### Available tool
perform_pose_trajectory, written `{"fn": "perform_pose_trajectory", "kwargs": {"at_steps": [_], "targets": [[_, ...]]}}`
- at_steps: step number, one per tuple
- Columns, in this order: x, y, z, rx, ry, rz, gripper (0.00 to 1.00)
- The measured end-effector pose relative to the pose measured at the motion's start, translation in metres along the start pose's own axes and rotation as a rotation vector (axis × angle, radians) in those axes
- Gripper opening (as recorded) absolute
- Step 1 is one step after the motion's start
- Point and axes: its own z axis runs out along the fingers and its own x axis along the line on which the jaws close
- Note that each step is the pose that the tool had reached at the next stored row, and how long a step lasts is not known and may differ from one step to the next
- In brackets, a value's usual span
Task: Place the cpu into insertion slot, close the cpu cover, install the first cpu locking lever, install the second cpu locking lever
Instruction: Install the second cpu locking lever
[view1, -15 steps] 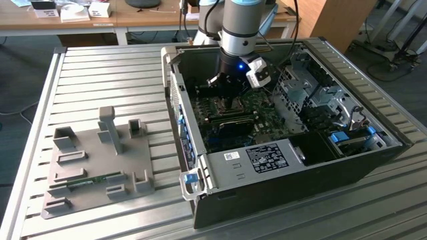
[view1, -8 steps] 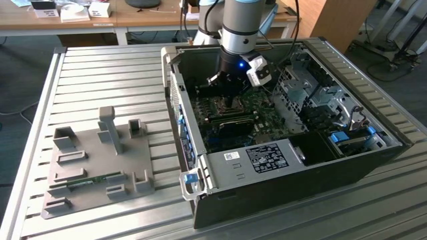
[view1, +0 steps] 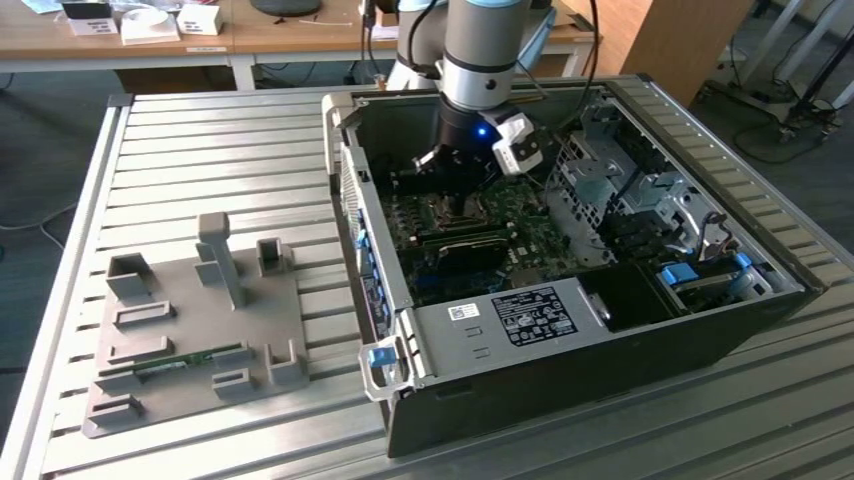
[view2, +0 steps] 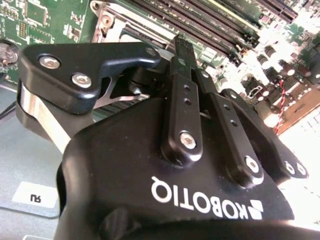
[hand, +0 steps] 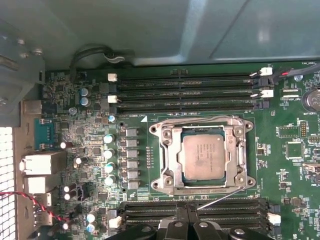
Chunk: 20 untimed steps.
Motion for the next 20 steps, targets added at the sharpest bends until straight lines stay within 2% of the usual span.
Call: {"fn": "perform_pose_trajectory", "kwargs": {"at_steps": [5, 16, 20], "targets": [[0.0020, -0.0001, 0.0003, -0.0032, -0.0019, 0.000, 0.11], [0.0035, -0.0007, 0.0043, -0.0030, -0.0017, 0.000, 0.11], [0.0076, -0.0009, 0.0047, -0.0032, -0.0022, 0.000, 0.11]]}}
